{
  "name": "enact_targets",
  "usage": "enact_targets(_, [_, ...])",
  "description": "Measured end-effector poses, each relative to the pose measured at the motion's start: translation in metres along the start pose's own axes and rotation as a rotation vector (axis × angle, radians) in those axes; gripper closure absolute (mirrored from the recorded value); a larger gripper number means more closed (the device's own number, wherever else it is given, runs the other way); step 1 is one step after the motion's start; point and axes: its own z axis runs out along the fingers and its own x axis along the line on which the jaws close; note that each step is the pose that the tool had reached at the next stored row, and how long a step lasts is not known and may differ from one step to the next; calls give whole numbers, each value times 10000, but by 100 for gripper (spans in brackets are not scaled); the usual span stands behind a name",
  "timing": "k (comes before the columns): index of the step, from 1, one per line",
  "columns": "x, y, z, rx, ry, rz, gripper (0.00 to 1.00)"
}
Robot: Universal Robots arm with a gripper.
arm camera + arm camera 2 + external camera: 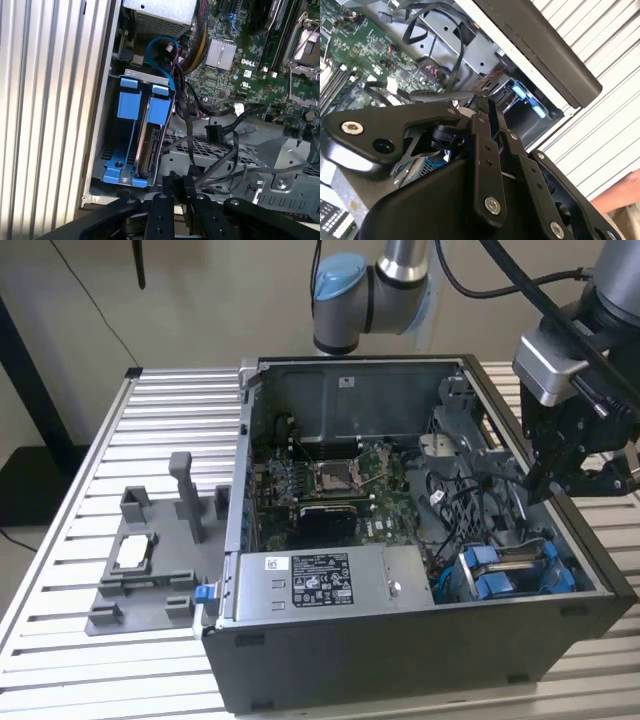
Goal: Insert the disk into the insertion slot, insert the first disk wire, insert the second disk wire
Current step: 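Insert the first disk wire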
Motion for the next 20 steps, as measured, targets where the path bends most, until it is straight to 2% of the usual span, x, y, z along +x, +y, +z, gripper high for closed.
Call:
enact_targets(1, [2, -5, 2, -58, 30, 10, 81])
enact_targets(2, [2, -5, 5, -79, 71, 28, 81])
enact_targets(12, [9, 0, 50, -13, 229, 800, 81])
enact_targets(16, [14, -19, 63, -160, 305, 895, 81])
enact_targets(20, [23, -42, 88, -288, 337, 978, 81])
